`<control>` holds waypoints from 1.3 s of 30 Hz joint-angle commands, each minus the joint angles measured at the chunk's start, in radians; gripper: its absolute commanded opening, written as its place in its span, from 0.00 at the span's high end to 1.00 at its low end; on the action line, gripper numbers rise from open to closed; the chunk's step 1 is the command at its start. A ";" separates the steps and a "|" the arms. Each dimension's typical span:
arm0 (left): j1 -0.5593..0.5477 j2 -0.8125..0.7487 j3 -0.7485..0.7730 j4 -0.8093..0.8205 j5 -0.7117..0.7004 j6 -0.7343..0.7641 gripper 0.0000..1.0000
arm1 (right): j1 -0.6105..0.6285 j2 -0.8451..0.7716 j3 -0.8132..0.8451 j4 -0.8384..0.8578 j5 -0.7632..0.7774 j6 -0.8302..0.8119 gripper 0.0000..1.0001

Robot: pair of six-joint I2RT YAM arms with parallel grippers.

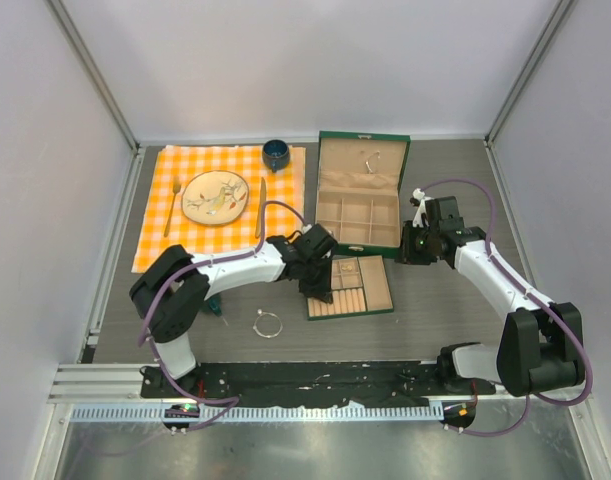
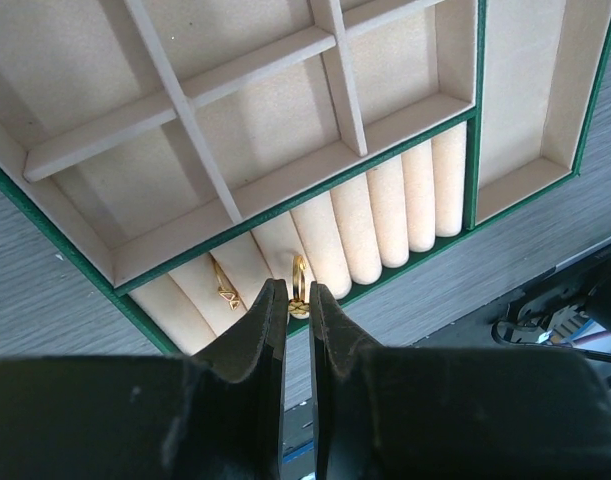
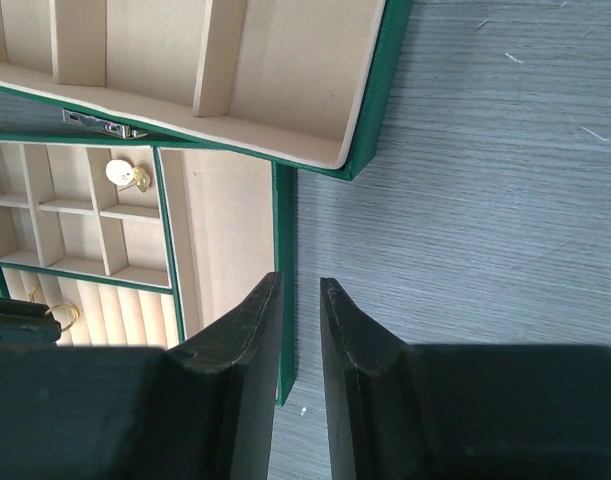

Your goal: Organize the mixed jewelry

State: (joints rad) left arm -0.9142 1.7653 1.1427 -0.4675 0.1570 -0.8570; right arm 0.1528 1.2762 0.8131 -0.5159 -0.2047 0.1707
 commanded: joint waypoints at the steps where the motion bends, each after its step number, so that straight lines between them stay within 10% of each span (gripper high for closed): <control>1: 0.005 -0.001 -0.005 0.023 -0.010 -0.002 1.00 | -0.007 0.000 0.012 0.020 -0.013 -0.005 0.73; 39: -0.022 0.092 0.088 0.003 -0.051 -0.042 1.00 | -0.015 0.003 0.009 0.024 -0.032 -0.003 0.73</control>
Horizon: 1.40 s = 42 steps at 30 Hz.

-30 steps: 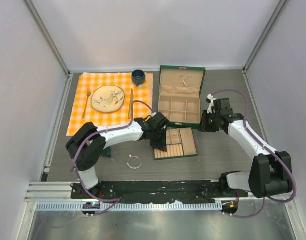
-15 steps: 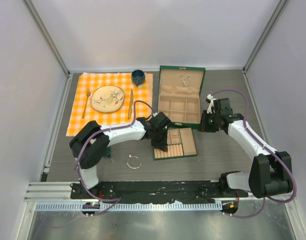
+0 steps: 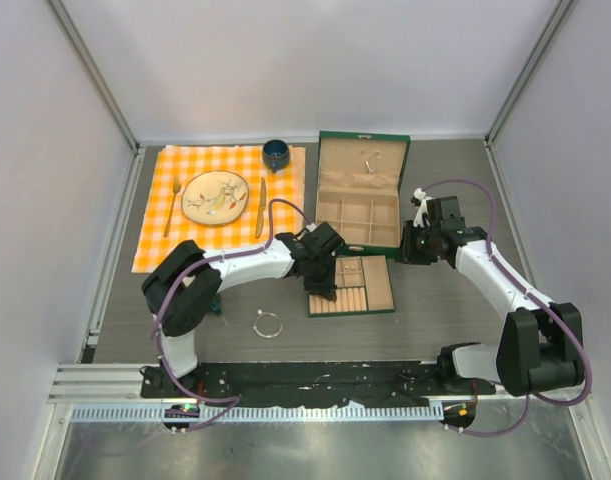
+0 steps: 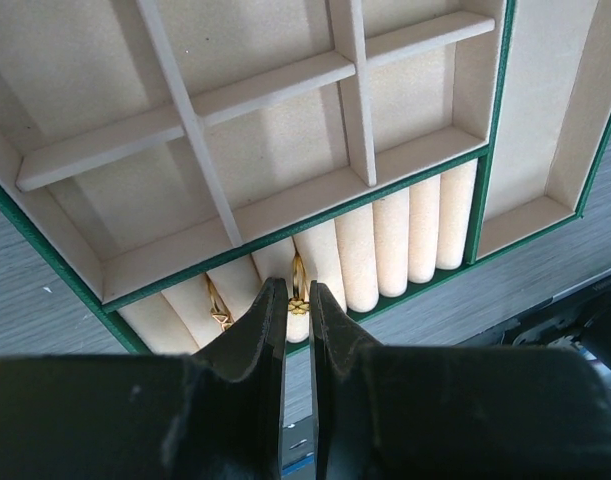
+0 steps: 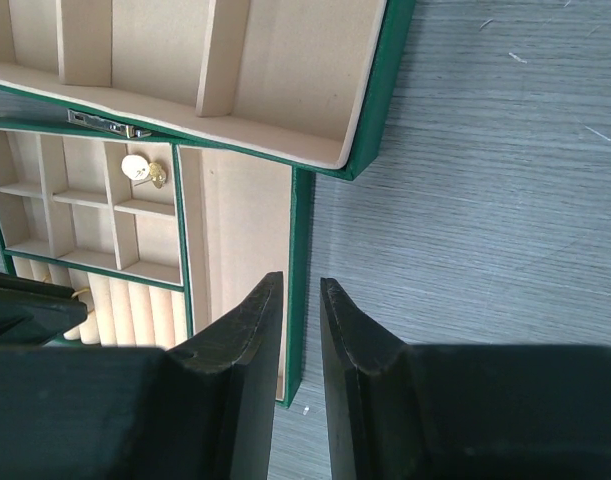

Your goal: Organize the mixed jewelry

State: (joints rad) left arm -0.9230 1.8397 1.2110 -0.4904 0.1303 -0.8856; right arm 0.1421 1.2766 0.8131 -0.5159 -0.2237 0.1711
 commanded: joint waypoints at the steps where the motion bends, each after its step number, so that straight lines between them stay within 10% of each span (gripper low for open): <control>1: -0.013 0.020 0.021 0.024 -0.029 -0.012 1.00 | -0.004 0.004 0.009 0.022 -0.012 -0.004 0.73; 32: -0.059 0.069 0.051 0.010 -0.106 0.004 1.00 | -0.006 -0.008 0.004 0.027 -0.026 -0.005 0.73; 42: -0.059 0.032 0.058 0.015 -0.107 0.039 0.80 | -0.006 -0.005 0.006 0.025 -0.026 -0.005 0.73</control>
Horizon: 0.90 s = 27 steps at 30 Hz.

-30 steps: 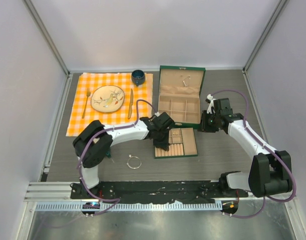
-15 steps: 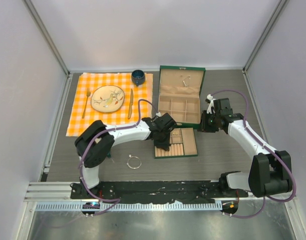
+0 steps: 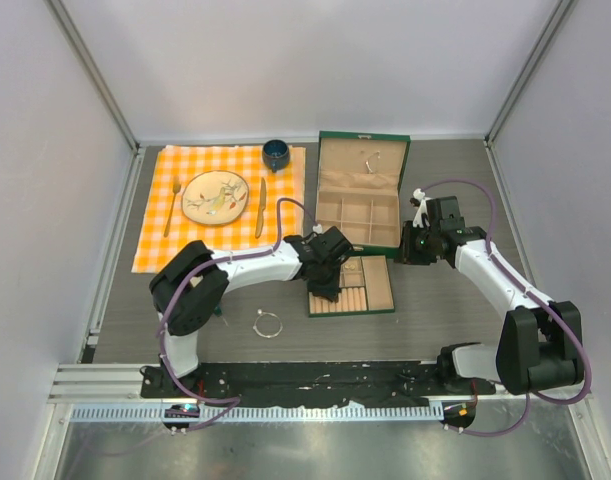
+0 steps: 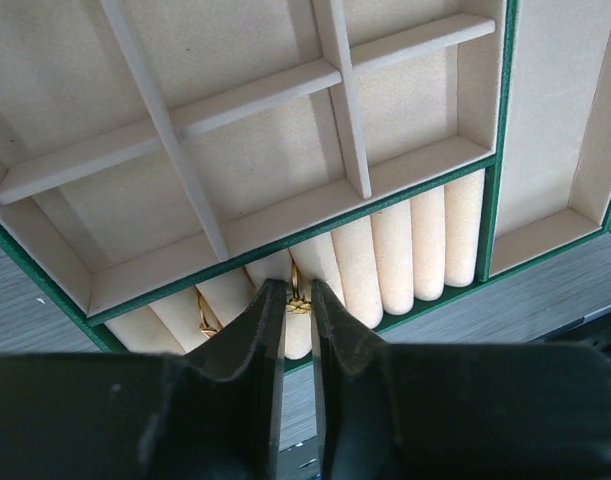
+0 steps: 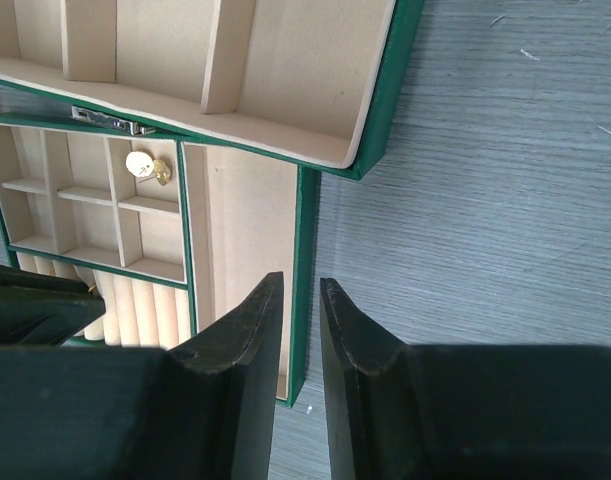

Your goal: Organize the mixed jewelry

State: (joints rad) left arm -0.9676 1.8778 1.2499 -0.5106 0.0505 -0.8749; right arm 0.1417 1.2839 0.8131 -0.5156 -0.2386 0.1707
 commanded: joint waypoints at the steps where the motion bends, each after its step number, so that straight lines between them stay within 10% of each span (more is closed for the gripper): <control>1: -0.014 -0.012 0.020 0.035 -0.031 0.031 0.78 | -0.007 -0.012 0.005 0.026 -0.011 -0.005 0.73; 9: -0.014 -0.051 0.022 0.041 -0.038 0.062 0.61 | -0.013 -0.011 0.005 0.026 -0.014 -0.005 0.73; 27: 0.036 -0.258 0.056 0.003 -0.089 0.384 0.54 | -0.014 -0.038 0.024 0.023 -0.070 -0.068 0.71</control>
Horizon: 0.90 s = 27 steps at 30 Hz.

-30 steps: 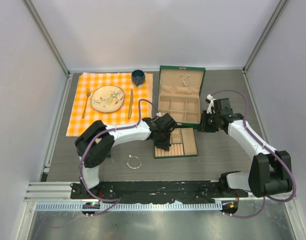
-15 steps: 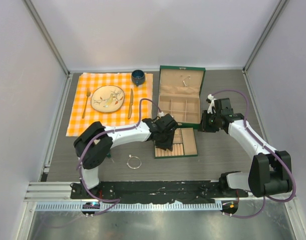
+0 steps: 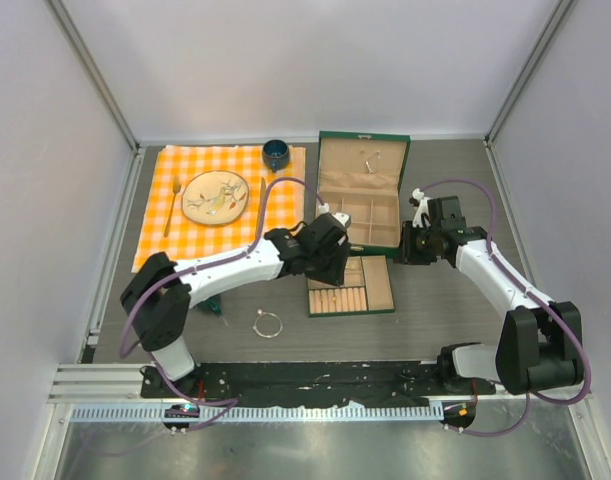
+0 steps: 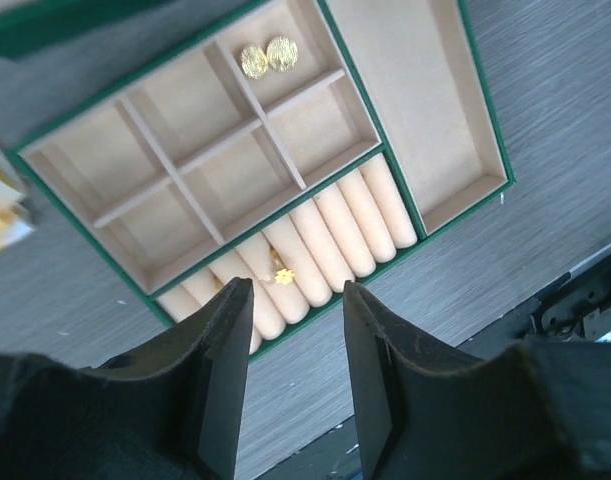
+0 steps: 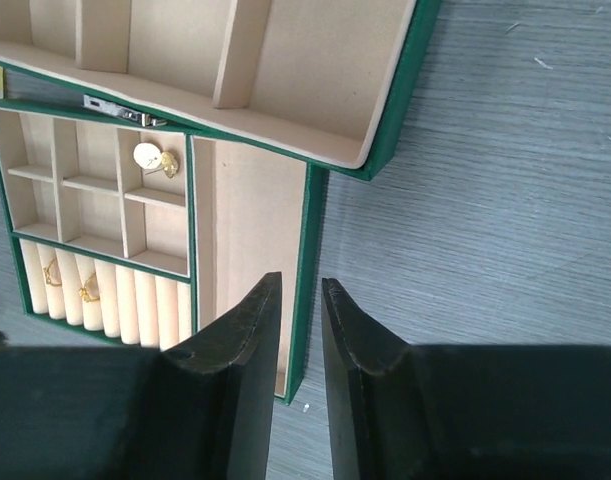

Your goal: Organize the mixed jewelry

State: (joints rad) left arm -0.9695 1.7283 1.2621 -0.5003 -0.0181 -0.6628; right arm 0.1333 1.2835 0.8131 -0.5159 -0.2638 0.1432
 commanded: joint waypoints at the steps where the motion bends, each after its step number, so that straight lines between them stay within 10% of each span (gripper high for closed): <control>1: 0.051 -0.124 0.043 -0.009 -0.013 0.204 0.54 | -0.006 -0.045 0.026 0.024 -0.049 -0.044 0.70; 13: 0.110 -0.283 -0.085 -0.166 0.041 0.816 0.34 | 0.023 -0.119 0.073 0.019 -0.121 -0.132 0.59; 27: 0.193 -0.375 -0.362 -0.164 0.110 1.134 0.23 | 0.193 -0.124 0.093 0.054 -0.038 -0.191 0.57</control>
State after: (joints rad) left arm -0.7952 1.3628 0.9234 -0.6689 0.0505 0.3588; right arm 0.3267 1.1881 0.8886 -0.5137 -0.3157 -0.0299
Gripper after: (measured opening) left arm 0.764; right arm 0.428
